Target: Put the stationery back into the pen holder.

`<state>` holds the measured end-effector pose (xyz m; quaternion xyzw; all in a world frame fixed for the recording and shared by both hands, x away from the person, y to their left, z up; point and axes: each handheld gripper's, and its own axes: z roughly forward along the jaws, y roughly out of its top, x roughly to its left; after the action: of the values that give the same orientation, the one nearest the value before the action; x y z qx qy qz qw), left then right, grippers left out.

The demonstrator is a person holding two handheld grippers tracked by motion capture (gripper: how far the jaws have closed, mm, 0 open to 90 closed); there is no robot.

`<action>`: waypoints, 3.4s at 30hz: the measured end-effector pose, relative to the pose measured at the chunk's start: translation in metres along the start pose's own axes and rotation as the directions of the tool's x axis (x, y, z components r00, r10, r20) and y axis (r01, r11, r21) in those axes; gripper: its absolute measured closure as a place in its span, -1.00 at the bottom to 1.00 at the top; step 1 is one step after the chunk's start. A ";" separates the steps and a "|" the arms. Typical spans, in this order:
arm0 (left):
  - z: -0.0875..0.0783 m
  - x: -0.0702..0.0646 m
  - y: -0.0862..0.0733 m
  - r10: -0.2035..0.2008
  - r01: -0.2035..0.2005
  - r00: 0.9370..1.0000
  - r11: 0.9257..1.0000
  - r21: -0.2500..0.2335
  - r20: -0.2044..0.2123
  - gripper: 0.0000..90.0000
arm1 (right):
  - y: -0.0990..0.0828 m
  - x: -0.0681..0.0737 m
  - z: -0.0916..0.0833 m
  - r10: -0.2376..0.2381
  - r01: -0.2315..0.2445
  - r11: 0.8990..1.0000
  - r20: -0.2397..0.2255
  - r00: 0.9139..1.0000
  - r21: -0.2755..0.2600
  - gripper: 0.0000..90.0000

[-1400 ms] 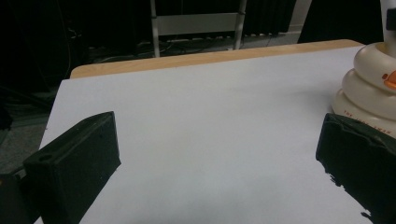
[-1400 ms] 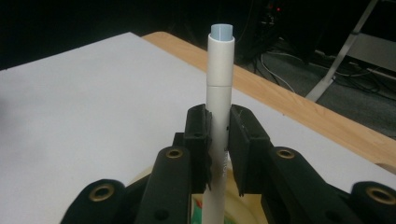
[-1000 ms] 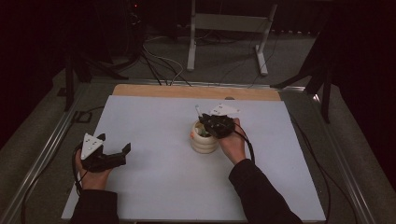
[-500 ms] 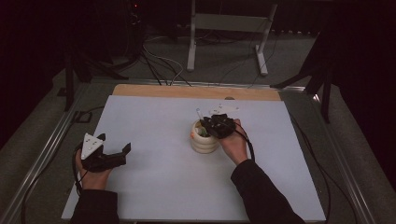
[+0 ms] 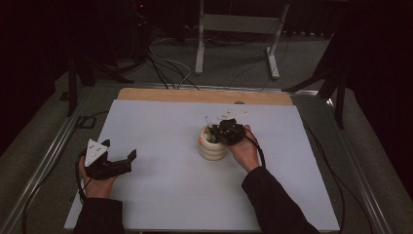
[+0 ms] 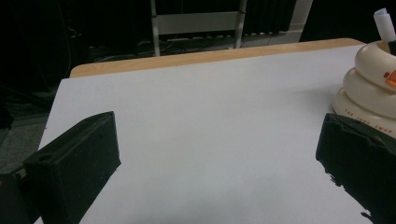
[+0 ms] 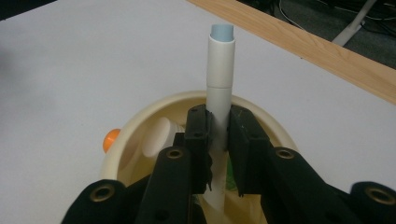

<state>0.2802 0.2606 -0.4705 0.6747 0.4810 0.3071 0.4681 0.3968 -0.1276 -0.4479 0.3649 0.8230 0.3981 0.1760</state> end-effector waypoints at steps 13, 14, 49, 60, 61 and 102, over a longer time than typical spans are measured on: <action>0.001 -0.001 0.000 0.001 -0.001 1.000 1.000 0.002 0.002 -1.00 | 0.000 -0.002 -0.001 0.002 -0.002 0.999 -0.003 1.000 0.038 0.73; 0.001 -0.001 0.000 0.001 -0.001 1.000 1.000 0.002 0.002 -1.00 | 0.000 -0.001 -0.001 0.002 -0.002 0.999 -0.005 1.000 0.038 0.73; 0.000 0.001 0.000 -0.014 0.014 1.000 1.000 0.000 0.016 -1.00 | -0.003 -0.030 -0.038 0.081 -0.080 0.996 0.048 0.996 -0.034 -1.00; 0.000 0.002 0.001 -0.017 0.017 1.000 1.000 0.000 0.017 -1.00 | -0.017 -0.044 -0.062 0.098 -0.095 0.994 0.065 0.993 -0.055 -1.00; 0.000 0.002 0.001 -0.016 0.016 1.000 1.000 0.002 0.017 -1.00 | -0.019 -0.046 -0.064 0.101 -0.098 0.994 0.065 0.993 -0.058 -1.00; -0.004 0.001 0.004 -0.011 0.012 0.998 1.000 -0.016 0.054 -1.00 | -0.112 -0.039 -0.117 0.097 -0.065 0.984 0.199 0.975 -0.164 -1.00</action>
<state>0.2787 0.2627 -0.4657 0.6761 0.4695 0.2900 0.4882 0.3032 -0.2648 -0.4631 0.4226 0.7510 0.4284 0.2718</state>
